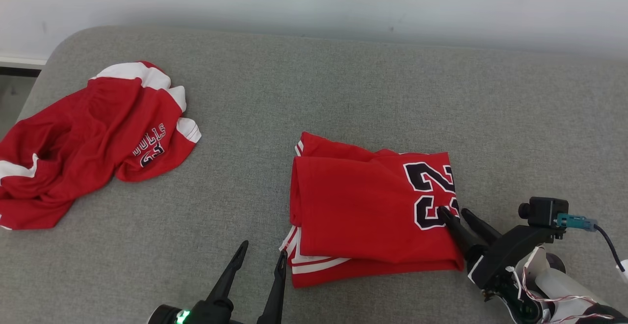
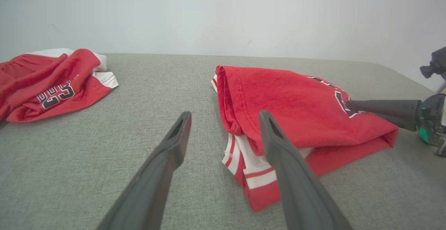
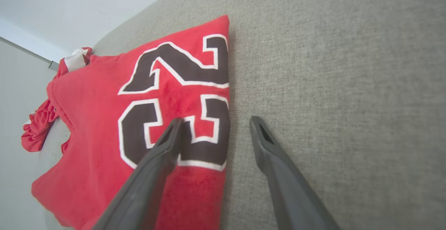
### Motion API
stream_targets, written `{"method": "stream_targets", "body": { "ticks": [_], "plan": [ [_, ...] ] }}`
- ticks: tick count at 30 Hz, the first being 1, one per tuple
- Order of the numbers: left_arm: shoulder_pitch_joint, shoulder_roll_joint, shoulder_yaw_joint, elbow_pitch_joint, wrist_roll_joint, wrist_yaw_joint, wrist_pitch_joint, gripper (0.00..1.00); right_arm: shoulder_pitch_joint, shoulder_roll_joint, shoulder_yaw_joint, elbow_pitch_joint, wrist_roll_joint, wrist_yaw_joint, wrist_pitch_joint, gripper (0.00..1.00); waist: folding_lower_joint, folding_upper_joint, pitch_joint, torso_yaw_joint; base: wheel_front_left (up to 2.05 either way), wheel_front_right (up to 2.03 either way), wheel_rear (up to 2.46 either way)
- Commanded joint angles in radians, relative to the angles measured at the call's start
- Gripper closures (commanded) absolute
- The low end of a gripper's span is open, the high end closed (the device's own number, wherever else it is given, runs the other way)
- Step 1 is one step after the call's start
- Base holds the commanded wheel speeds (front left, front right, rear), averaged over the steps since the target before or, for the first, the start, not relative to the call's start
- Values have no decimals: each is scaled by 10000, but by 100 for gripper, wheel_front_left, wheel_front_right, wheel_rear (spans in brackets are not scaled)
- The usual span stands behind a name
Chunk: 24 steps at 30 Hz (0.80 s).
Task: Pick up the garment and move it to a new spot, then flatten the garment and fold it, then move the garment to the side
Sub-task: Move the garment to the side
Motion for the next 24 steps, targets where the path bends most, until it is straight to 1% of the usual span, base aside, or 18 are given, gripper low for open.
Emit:
{"method": "stream_targets", "body": {
  "ticks": [1, 2, 3, 4, 6, 7, 12, 16, 19, 24],
  "plan": [
    [-116, -10, -18, 23, -31, 25, -24, 0, 24, 22, 155, 129, 82, -25, 27, 18, -1, 0, 17, 15, 0, 0, 0],
    [-137, -10, -38, 28, -18, 11, -24, 0, -1, 28, 253, 150, 146, -25, 34, 28, -1, 0, 33, 39, 0, 0, 0],
    [-156, -8, -56, 35, -8, -3, -24, 0, -37, 14, 356, 170, 157, -25, 21, 48, -1, 0, 50, 68, 0, 0, 0],
    [-167, -8, -62, 48, 11, -17, -24, 0, -75, 9, 434, 205, 213, -25, -14, 55, -1, 0, 63, 92, 0, 0, 0],
    [-167, -10, -70, 65, 48, -45, -24, 0, -134, -24, 588, 270, 303, -25, -57, 88, -1, 0, 82, 145, 0, 0, 0],
    [-151, -8, -62, 74, 64, -51, -24, 0, -155, -43, 659, 294, 366, -25, -110, 100, -1, 0, 86, 172, 0, 0, 0],
    [-43, -10, 24, 63, 85, -69, -24, 0, -310, -242, 906, 303, 543, -25, -484, 100, -1, 0, 70, 221, 0, 0, 0],
    [49, -10, 87, 28, 132, -45, -24, 0, -443, -542, 1106, 237, 454, -25, -963, 100, -1, 0, 29, 83, 0, 0, 0],
    [59, -10, 144, -2, 141, -63, -24, 0, -548, -703, 1235, 323, 330, -25, -1303, 100, -1, 0, 12, -139, 0, 0, 0],
    [35, -5, 276, -43, 291, -121, -24, 0, -615, -809, 1410, 402, 206, -25, -1654, 100, -1, 0, 48, -731, 0, 0, 0]
  ]
}}
